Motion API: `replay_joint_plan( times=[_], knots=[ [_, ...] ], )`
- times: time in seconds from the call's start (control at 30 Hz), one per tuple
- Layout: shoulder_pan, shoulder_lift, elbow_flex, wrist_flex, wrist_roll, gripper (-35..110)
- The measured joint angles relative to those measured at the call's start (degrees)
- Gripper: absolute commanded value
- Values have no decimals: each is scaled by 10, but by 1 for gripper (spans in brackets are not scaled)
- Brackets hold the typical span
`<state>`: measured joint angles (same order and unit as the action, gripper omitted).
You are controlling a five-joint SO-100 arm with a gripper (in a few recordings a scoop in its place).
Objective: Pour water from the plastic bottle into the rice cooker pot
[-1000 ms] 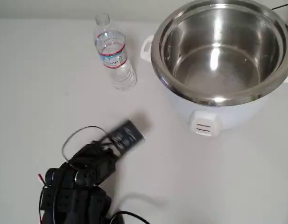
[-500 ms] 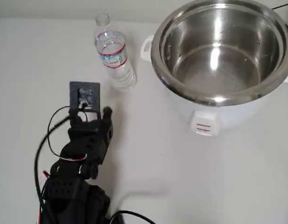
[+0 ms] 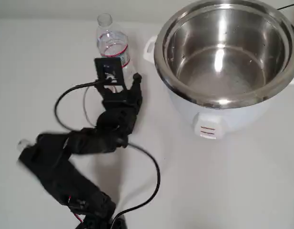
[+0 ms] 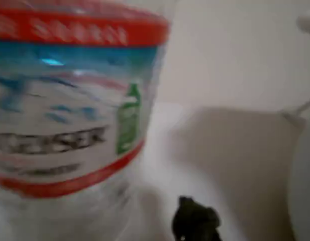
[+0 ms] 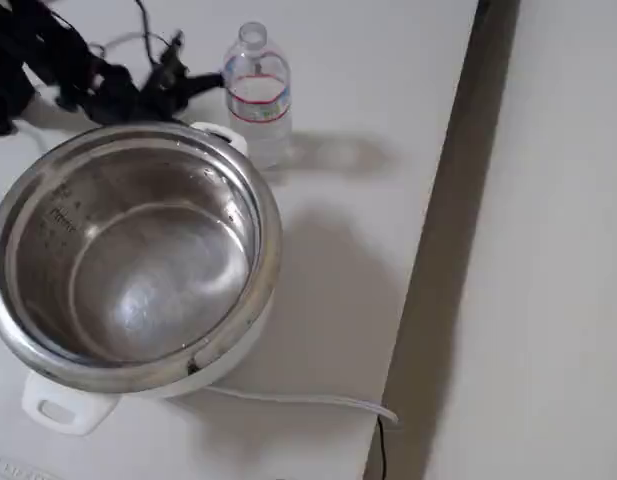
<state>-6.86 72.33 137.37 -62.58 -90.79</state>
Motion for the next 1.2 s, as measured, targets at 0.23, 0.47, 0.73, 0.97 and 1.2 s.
replay_joint_plan(
  times=[0.23,0.47,0.73,0.97,1.2],
  knots=[
    [0,-69,-114,-1,0,51],
    [-2,-113,-192,29,19,31],
    [-4,-149,-235,31,56,10],
    [-17,-150,-235,28,64,10],
    [-43,-69,-219,95,80,10]
  ],
)
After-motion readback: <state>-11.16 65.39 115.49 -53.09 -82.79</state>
